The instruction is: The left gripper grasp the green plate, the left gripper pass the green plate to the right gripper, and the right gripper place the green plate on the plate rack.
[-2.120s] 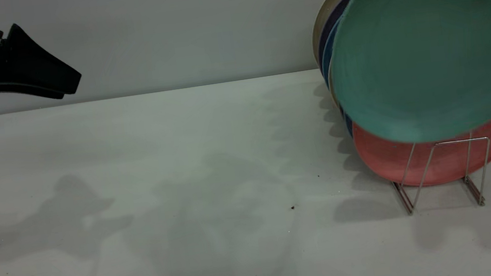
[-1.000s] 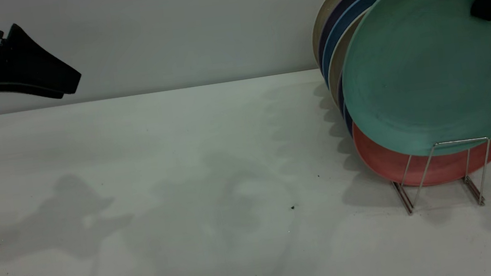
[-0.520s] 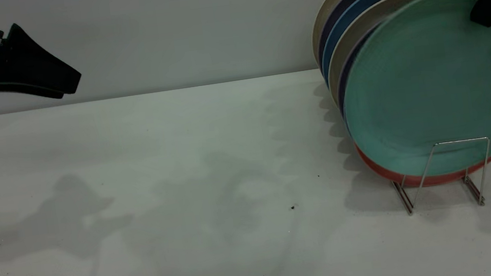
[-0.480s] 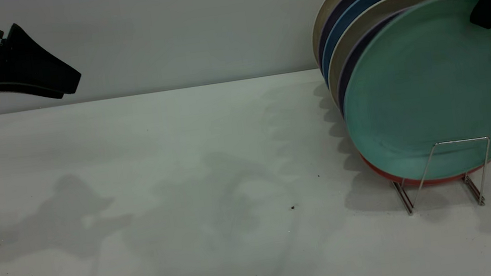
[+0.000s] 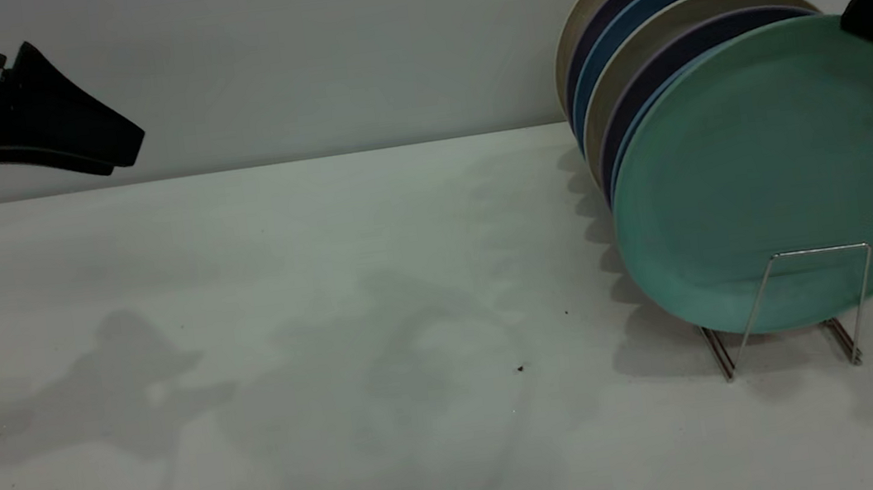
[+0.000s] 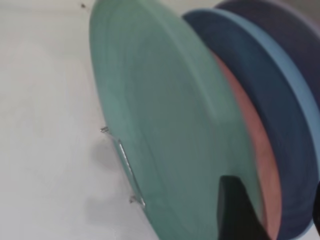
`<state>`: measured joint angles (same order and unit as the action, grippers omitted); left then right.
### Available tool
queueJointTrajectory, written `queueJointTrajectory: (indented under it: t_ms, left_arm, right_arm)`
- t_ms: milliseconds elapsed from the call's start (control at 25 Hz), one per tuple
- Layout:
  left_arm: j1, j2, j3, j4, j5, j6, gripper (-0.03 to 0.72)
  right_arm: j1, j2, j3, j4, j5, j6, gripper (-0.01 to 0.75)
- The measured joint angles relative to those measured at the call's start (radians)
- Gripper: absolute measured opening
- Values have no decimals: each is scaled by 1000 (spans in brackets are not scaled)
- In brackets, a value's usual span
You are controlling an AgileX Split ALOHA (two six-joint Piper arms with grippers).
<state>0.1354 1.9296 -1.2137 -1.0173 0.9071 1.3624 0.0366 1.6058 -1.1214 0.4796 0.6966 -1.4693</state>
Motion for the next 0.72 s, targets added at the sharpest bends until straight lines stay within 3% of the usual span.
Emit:
queueJointTrajectory:
  t_ms: [440, 720]
  left_arm:
    - [0, -72, 0, 16, 59, -78, 580]
    - [0, -362, 1, 196, 83, -369, 580]
  right_arm:
    - [0, -146, 0, -1, 250, 116, 386]
    - [0, -371, 0, -19, 464, 493, 386]
